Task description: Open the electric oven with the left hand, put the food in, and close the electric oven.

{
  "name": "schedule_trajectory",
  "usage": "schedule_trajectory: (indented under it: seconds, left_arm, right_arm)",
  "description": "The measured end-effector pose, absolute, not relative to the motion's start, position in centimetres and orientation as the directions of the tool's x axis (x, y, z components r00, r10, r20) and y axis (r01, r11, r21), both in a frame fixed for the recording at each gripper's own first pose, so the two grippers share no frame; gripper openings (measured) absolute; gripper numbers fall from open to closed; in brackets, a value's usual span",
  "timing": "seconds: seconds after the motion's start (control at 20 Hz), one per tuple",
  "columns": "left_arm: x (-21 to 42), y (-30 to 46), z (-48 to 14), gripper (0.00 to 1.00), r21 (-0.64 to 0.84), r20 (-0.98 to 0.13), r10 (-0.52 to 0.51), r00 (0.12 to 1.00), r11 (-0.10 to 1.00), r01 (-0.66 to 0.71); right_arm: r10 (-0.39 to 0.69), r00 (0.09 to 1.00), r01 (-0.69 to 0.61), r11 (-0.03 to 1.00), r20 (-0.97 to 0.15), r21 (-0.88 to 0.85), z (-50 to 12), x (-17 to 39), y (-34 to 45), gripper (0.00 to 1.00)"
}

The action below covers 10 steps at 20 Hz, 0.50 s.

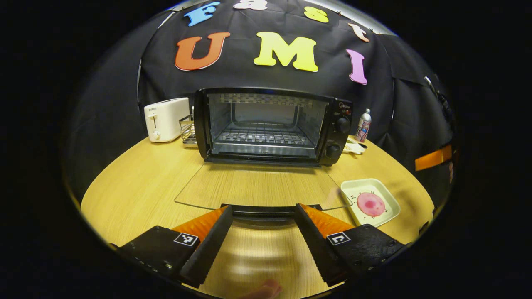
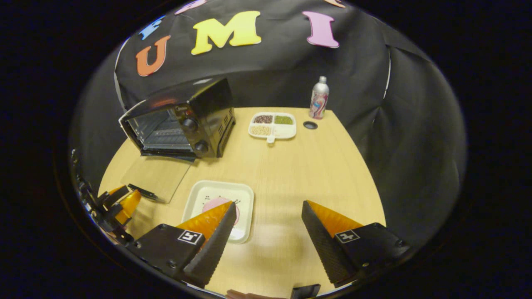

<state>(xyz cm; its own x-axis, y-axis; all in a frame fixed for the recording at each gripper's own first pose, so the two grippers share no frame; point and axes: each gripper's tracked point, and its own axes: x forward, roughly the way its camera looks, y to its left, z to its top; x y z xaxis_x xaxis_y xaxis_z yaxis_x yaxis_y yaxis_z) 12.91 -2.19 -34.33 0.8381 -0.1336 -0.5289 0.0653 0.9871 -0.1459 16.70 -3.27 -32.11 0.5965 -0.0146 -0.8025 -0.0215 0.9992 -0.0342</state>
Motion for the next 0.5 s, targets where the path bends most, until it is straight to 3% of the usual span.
schedule_trajectory:
  seconds: [0.15,0.35,0.4,0.45,0.5]
  left_arm:
    - [11.5,-1.4,-30.1,0.96,-0.149,-0.45,-0.12,0.885,0.987,0.058]
    - [9.3,0.4,-24.2,0.94,-0.081,-0.318,-0.081,0.945,0.995,0.057]
    - [8.8,0.7,-22.8,0.84,-0.074,-0.289,-0.071,0.955,0.996,0.052]
    - [8.4,1.0,-21.5,0.94,-0.072,-0.261,-0.068,0.963,0.996,0.051]
    - [7.9,1.0,-20.3,0.94,-0.074,-0.24,-0.071,0.968,0.996,0.055]
  right_arm:
    - [0.01,0.518,0.009,1.0,-0.856,0.018,-35.5,17.5,-2.8,0.97]
    - [0.061,0.451,0.027,0.996,-0.891,0.082,-38.3,17.8,-2.2,0.8]
    - [0.067,0.446,0.028,0.996,-0.893,0.088,-38.7,17.8,-2.2,0.74]
    - [0.073,0.441,0.03,0.995,-0.894,0.096,-38.9,18.0,-2.0,0.71]
    - [0.077,0.438,0.034,0.994,-0.896,0.102,-39.2,18.1,-1.9,0.65]
